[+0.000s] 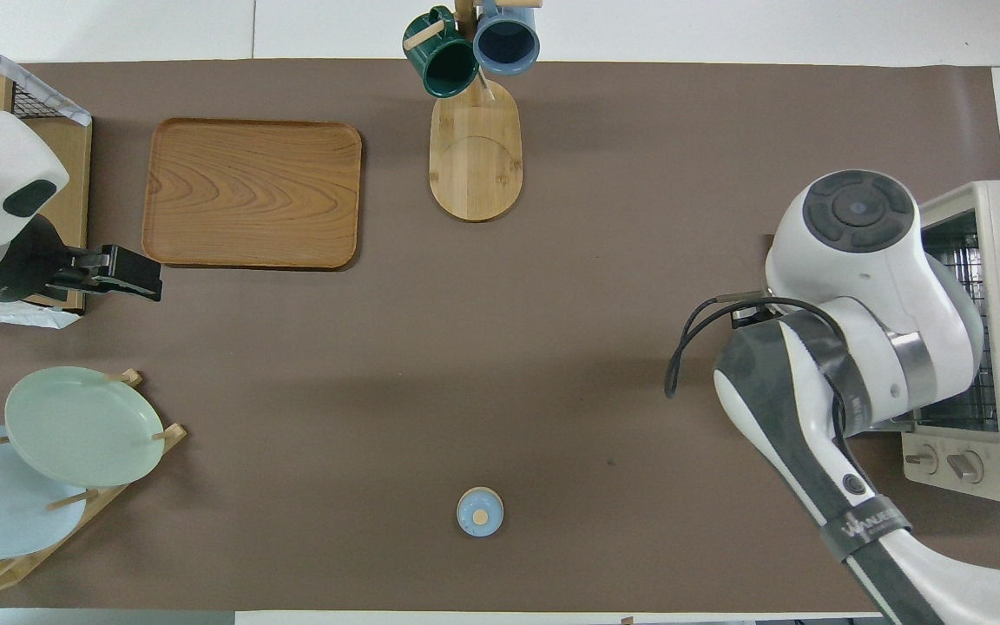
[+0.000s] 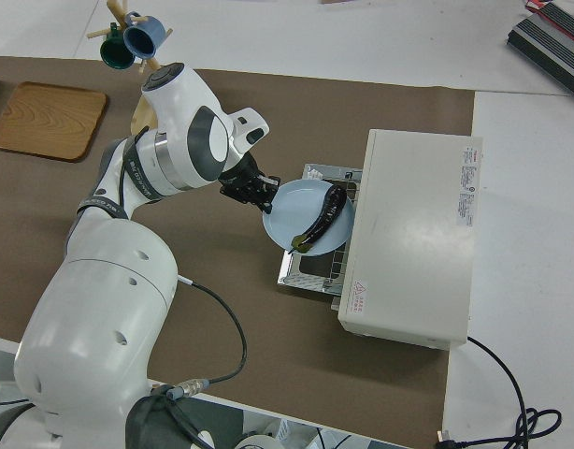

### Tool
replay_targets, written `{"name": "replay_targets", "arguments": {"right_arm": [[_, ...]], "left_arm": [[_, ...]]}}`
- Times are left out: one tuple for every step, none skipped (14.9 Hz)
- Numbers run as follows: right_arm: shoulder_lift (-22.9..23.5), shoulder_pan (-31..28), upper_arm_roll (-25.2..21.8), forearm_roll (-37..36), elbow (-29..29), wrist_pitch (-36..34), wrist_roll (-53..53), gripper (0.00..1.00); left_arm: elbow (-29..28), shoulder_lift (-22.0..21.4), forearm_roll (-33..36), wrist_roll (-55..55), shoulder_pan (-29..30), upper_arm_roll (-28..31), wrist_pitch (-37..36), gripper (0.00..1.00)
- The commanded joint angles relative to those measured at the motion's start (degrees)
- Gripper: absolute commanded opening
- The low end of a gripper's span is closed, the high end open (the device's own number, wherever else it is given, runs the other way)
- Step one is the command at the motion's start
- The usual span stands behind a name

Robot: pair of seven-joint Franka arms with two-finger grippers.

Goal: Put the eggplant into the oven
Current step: 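Insert the eggplant into the open oven and release it with the right gripper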

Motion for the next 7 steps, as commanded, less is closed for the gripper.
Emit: {"name": "replay_targets", "arguments": {"right_arm": [[-1.17,-2.29,0.69,-1.6,-1.04,0.49,-4.17,0.0],[-1.17,-3.86,0.69,-2.04,-1.13,0.58,-5.49,0.0],[-1.17,-4.92,0.69,-2.3,-1.13,0.67,-7.24,0.0],[-1.17,-5.19,0.69,-2.74,-1.13,0.58,-9.79,0.0],[-1.17,-5.89,0.69,-3.09,-1.13,0.58,-11.64,0.0],[-1.17,-6.68,0.69,-3.36,-1.13,0.41,-13.31,0.0],[-1.26,-6.86,0.69,-3.36,-1.57,0.67,-14.2,0.0]], "left_arm": [[-1.07,-1.28,-0.2,0.33,0.43,-0.15,0.0,1.0],[-1.07,-1.28,-0.2,0.33,0.43,-0.15,0.0,1.0],[-1.07,-1.28,-0.2,0.33,0.43,-0.15,0.0,1.0],[-1.07,-1.28,-0.2,0.33,0.52,-0.15,0.0,1.0],[-1.07,-1.28,-0.2,0.33,0.43,-0.15,0.0,1.0],[-1.07,-1.28,-0.2,0.33,0.43,-0.15,0.0,1.0],[-1.07,-1.28,-0.2,0.33,0.43,-0.15,0.0,1.0]]}}
